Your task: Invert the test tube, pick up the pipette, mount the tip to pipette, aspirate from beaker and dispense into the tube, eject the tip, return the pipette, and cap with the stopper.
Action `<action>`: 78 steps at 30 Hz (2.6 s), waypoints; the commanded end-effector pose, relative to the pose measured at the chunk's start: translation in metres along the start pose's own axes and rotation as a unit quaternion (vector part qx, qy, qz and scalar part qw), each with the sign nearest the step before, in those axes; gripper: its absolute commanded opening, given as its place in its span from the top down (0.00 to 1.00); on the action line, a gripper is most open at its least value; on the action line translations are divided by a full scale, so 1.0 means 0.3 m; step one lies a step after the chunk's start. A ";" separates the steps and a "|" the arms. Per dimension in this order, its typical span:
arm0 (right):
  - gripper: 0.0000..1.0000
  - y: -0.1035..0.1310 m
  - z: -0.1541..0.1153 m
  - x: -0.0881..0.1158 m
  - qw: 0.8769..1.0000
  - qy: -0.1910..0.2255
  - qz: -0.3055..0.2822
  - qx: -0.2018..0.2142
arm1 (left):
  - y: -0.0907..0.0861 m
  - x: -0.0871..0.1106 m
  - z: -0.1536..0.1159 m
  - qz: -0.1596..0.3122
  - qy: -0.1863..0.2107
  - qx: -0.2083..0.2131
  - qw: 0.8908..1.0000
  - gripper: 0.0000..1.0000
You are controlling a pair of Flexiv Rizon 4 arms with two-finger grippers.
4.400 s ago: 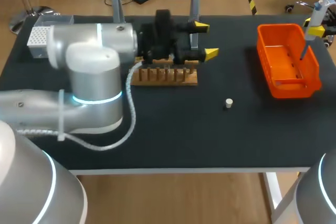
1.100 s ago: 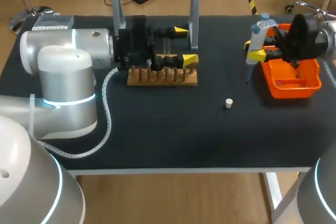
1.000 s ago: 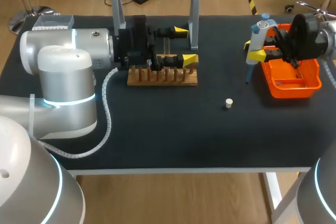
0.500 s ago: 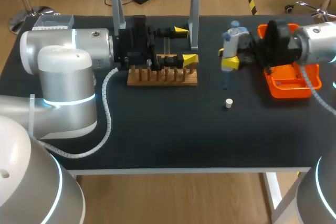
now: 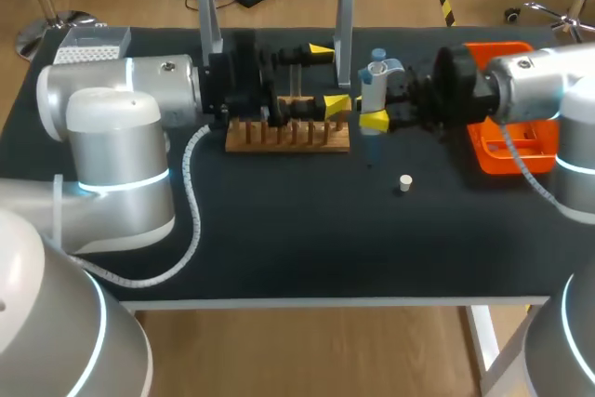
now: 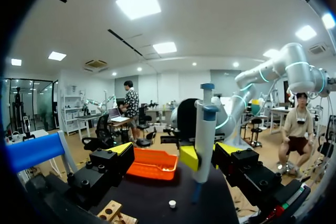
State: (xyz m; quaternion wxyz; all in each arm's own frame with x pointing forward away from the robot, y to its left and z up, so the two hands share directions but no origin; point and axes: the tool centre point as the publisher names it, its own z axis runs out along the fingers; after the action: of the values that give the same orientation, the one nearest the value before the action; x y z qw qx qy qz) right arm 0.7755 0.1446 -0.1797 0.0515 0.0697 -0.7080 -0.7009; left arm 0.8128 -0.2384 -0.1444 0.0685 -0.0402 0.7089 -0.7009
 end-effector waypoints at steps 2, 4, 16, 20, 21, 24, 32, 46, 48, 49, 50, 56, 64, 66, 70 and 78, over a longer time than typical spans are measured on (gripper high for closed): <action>1.00 -0.008 0.020 -0.004 1.000 -0.010 -0.002 -0.006 | 0.004 0.007 0.002 0.003 0.000 0.004 1.000 0.00; 1.00 -0.007 0.027 -0.008 1.000 -0.016 -0.006 -0.014 | 0.004 0.007 0.002 0.003 0.000 0.004 1.000 0.00; 1.00 -0.018 0.098 -0.052 0.999 -0.030 -0.027 -0.025 | 0.004 0.007 0.002 0.003 0.000 0.004 1.000 0.00; 1.00 -0.026 0.113 -0.077 0.999 -0.034 -0.030 -0.020 | 0.004 0.007 0.002 0.003 0.000 0.004 1.000 0.00; 1.00 -0.027 0.115 -0.082 0.999 -0.035 -0.030 -0.020 | 0.004 0.007 0.002 0.003 0.000 0.004 1.000 0.00; 1.00 -0.028 0.120 -0.094 0.999 -0.038 -0.031 -0.020 | 0.004 0.007 0.002 0.003 0.000 0.004 1.000 0.00; 1.00 -0.030 0.137 -0.121 0.998 -0.043 -0.034 -0.021 | 0.004 0.007 0.002 0.003 0.000 0.004 1.000 0.00; 1.00 -0.020 0.145 -0.138 0.996 -0.070 -0.043 -0.029 | 0.004 0.007 0.002 0.003 0.000 0.004 1.000 0.00; 1.00 -0.021 0.143 -0.138 0.996 -0.074 -0.044 -0.030 | 0.004 0.007 0.002 0.003 0.000 0.004 1.000 0.00; 1.00 -0.021 0.142 -0.139 0.996 -0.076 -0.044 -0.030 | 0.004 0.007 0.002 0.003 0.000 0.004 1.000 0.00; 1.00 -0.022 0.140 -0.139 0.995 -0.080 -0.045 -0.031 | 0.004 0.007 0.002 0.003 0.000 0.004 1.000 0.00; 1.00 -0.020 0.138 -0.144 0.995 -0.087 -0.044 -0.033 | 0.004 0.007 0.002 0.003 0.000 0.004 1.000 0.00; 1.00 -0.021 0.144 -0.148 0.995 -0.087 -0.043 -0.032 | 0.004 0.007 0.002 0.003 0.000 0.004 1.000 0.52; 1.00 -0.020 0.146 -0.148 0.995 -0.087 -0.043 -0.032 | 0.004 0.007 0.002 0.003 0.000 0.004 1.000 0.54; 1.00 -0.020 0.151 -0.149 0.995 -0.086 -0.043 -0.032 | 0.004 0.007 0.002 0.003 0.000 0.004 1.000 0.58; 1.00 -0.020 0.153 -0.151 0.995 -0.086 -0.042 -0.030 | 0.004 0.007 0.002 0.003 0.000 0.004 1.000 1.00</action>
State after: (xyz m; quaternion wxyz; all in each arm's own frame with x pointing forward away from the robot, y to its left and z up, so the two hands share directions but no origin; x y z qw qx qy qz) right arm 0.8130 0.1965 -0.1854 -0.0365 0.0372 -0.6845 -0.7271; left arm 0.8108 -0.2385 -0.1448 0.0702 -0.0373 0.7073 -0.7024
